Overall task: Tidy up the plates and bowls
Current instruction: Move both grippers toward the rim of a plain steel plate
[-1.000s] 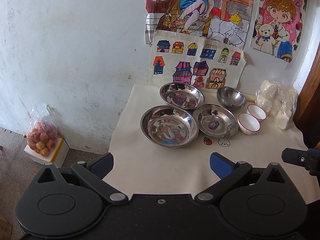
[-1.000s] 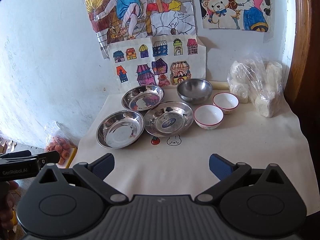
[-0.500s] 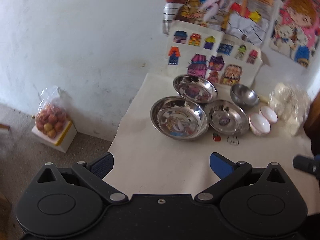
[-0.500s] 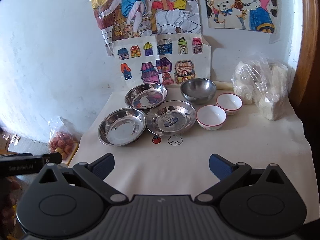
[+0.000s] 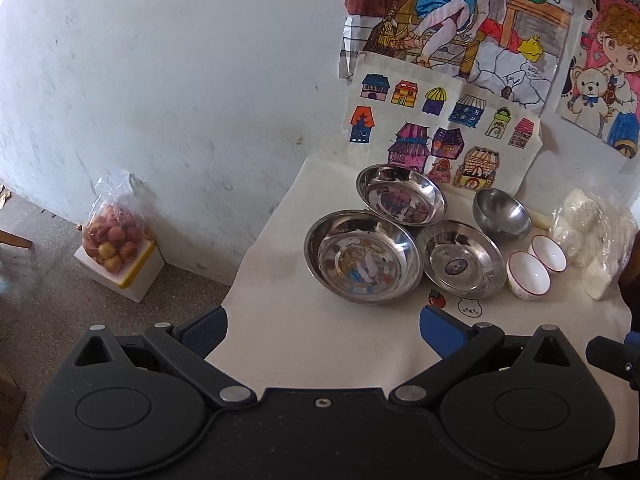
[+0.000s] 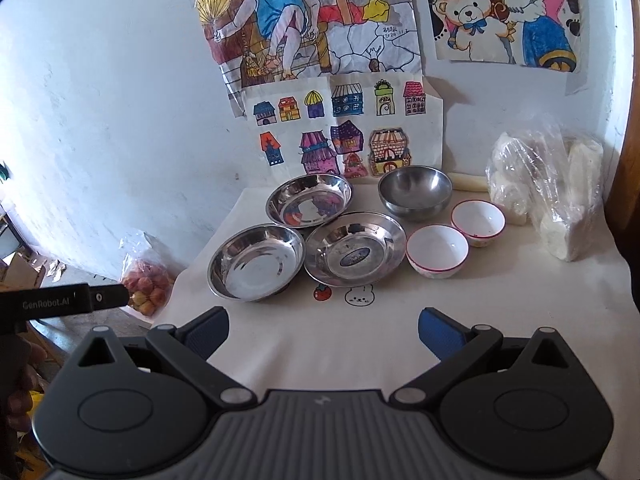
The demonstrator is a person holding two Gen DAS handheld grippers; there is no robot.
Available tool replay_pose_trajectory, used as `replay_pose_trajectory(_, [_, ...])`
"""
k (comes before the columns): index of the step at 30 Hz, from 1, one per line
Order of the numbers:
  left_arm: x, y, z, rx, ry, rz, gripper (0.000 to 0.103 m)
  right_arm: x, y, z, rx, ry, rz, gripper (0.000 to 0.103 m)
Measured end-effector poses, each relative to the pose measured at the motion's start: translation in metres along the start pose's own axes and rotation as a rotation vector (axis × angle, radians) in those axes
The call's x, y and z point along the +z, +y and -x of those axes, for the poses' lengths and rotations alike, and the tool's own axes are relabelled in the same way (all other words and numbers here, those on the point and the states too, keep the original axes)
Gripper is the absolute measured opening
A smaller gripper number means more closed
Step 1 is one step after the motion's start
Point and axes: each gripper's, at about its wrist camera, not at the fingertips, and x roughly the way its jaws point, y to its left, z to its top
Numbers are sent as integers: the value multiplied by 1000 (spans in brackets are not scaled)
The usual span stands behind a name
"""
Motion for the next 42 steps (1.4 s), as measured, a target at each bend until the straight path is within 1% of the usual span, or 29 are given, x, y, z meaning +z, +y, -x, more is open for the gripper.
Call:
replay_pose_trajectory(6, [21, 5, -30, -17, 32, -7, 102, 8, -4, -18, -13, 14, -31, 103])
replay_pose_trajectory(9, [38, 10, -53, -46, 37, -13, 102, 16, -4, -31, -33, 18, -38, 103])
replay_pose_trajectory(13, [69, 17, -93, -100, 54, -26, 102, 35, 1, -55, -89, 14, -53, 103])
replay_pose_trajectory(16, [92, 21, -126, -120, 52, -55, 102, 50, 6, -77, -125, 17, -74, 103])
replay_pose_trajectory(22, [128, 27, -193, -162, 115, -112, 102, 63, 18, -125, -217, 63, -114, 103])
replay_pose_trajectory(25, [143, 27, -226, -183, 148, -129, 102, 68, 22, -142, -236, 89, -118, 103])
replay_pose_trajectory(29, [157, 22, -266, -213, 182, -128, 102, 76, 25, -168, -227, 111, -107, 103])
replay_pose_trajectory(33, [168, 12, -302, -232, 230, -104, 102, 89, 24, -200, -184, 117, -89, 103])
replay_pose_trajectory(36, [173, 9, -326, -225, 273, -51, 102, 99, 20, -229, -150, 140, -77, 103])
replay_pose_trajectory(39, [174, 8, -341, -233, 284, 17, 102, 109, 14, -257, -129, 168, -78, 103])
replay_pose_trajectory(42, [174, 1, -352, -223, 286, 25, 101, 116, 7, -280, -157, 185, -81, 102])
